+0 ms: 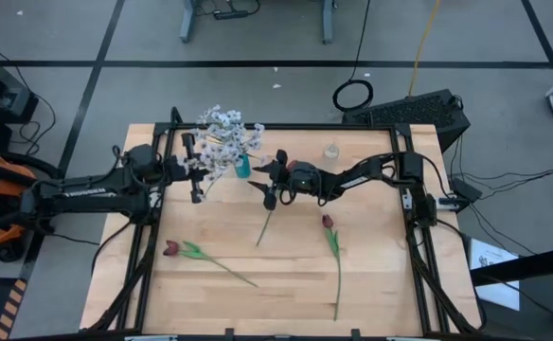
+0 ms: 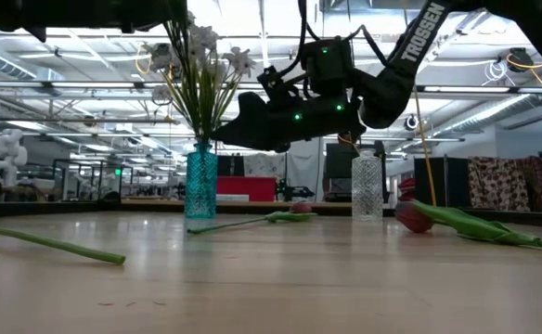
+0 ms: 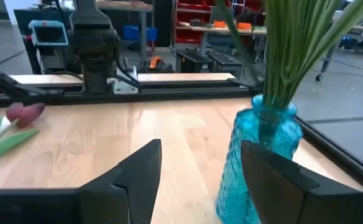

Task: Sort flowers into vase by color
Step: Put the white flowers into the blue vase

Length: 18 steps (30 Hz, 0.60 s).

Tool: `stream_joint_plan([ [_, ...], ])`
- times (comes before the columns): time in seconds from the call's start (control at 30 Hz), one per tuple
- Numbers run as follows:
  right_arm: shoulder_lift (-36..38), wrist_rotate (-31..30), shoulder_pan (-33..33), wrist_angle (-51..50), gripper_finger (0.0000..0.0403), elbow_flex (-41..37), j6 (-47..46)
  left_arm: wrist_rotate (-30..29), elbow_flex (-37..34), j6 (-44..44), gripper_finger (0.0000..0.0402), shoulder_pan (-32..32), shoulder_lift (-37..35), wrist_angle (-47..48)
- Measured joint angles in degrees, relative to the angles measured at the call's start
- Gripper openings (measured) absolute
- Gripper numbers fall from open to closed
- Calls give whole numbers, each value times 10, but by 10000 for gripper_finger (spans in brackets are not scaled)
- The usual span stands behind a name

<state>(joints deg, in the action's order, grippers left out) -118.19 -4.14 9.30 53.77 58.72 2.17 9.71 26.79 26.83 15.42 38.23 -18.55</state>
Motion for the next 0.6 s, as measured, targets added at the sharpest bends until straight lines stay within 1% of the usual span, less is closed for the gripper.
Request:
stream_joint_plan([
  [0.23,0,0,0,-4,210,0,0,-5,0,-14,13,3,25,-19],
  [0.37,0,0,0,-4,210,0,0,-9,0,-30,13,14,45,-52],
  [0.6,0,0,0,-17,210,0,0,-10,0,-25,13,31,49,-64],
])
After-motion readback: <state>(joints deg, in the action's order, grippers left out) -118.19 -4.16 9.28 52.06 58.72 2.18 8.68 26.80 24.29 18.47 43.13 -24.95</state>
